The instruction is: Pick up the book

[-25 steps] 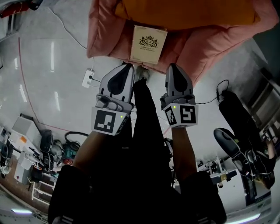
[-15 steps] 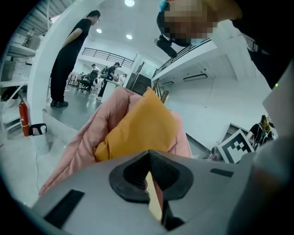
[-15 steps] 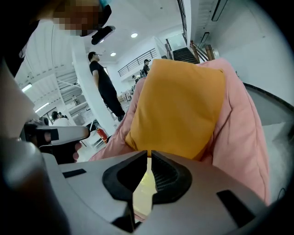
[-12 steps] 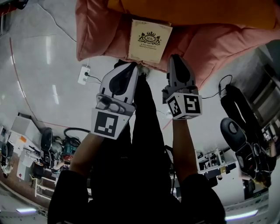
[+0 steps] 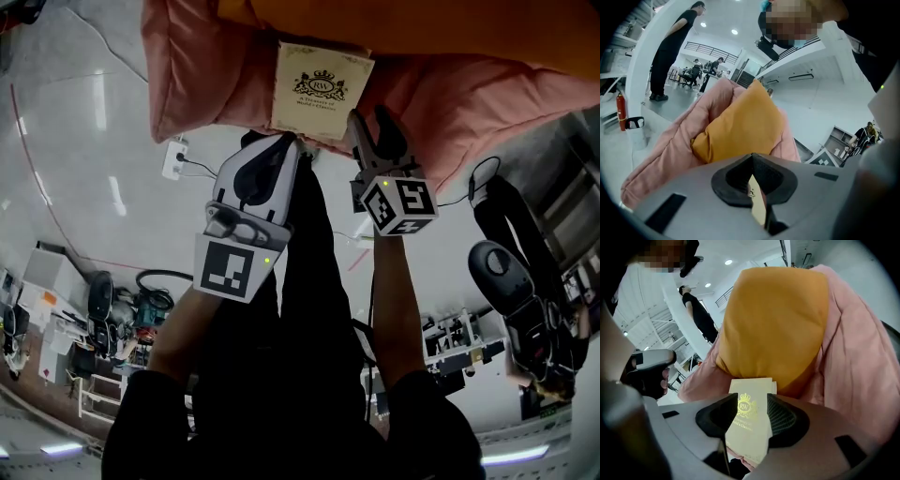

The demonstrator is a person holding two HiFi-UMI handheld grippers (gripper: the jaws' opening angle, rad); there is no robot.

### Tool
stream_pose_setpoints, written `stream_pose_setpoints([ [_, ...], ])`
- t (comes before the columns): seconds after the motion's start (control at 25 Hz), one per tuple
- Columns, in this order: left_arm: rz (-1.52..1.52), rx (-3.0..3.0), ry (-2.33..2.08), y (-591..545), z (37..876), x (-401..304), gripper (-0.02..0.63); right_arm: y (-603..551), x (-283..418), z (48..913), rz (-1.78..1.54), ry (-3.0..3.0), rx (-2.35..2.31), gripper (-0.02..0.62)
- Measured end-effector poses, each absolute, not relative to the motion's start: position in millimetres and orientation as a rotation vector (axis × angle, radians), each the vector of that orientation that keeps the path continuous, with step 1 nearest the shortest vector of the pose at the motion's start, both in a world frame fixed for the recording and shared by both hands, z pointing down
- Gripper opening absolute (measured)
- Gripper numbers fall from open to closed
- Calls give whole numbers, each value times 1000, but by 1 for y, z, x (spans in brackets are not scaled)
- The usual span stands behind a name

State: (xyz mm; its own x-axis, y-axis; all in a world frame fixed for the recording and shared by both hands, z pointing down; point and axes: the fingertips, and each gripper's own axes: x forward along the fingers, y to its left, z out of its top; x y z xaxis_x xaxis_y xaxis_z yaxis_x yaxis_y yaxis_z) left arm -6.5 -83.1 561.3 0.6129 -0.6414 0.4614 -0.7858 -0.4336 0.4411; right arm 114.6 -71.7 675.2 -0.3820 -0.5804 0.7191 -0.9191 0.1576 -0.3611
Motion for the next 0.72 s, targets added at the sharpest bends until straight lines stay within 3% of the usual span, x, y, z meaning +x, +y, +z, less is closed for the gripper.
stream_pose_setpoints([
  [0.28,315,2194,-1108,-87,575,-5,8,-66,119,721,1236,-1990,1346,258],
  [0.72,312,2166,-1108,-99,586,-5,8,-78,112,760,1359,-1997,1234,319],
])
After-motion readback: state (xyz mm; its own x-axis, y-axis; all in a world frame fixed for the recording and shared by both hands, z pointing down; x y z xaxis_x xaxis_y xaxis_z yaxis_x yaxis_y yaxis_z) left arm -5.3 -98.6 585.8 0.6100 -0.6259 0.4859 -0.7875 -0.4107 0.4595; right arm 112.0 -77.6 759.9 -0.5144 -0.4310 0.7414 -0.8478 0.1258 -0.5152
